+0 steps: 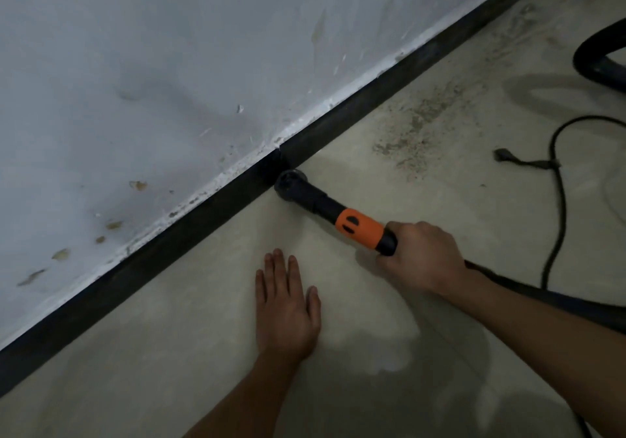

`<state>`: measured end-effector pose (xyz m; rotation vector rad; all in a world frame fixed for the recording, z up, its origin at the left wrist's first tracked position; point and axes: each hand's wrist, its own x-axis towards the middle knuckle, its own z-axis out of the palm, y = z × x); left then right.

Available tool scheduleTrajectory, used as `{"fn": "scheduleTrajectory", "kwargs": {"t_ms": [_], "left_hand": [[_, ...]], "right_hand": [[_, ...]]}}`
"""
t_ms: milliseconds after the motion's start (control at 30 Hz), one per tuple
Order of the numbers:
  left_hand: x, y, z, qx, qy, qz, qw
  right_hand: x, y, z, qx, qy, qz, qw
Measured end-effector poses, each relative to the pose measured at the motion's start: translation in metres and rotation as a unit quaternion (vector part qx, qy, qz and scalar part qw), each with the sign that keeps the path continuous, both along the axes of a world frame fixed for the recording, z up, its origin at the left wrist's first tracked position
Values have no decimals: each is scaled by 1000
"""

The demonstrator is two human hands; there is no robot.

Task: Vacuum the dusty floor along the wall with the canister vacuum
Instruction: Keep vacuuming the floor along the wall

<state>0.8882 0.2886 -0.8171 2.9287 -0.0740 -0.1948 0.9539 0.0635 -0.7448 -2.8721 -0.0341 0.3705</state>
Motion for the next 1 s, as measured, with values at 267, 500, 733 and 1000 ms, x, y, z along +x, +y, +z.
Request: {"fn": "scheduleTrajectory", "kwargs": {"t_ms": [267, 500, 733, 1000], "left_hand": [[-2, 1, 0, 3, -5, -1, 1000], [-1, 0, 3, 14, 9, -2, 1000], [-6, -13, 12, 33, 31, 24, 999], [30, -113, 16, -51, 14, 24, 998]], "right_hand": [[20, -48, 7, -1, -27, -144, 989], [-91, -54, 8, 20, 18, -54, 998], [-163, -173, 19, 4, 42, -193, 980], [-196, -220, 19, 22, 47, -244, 968]]}}
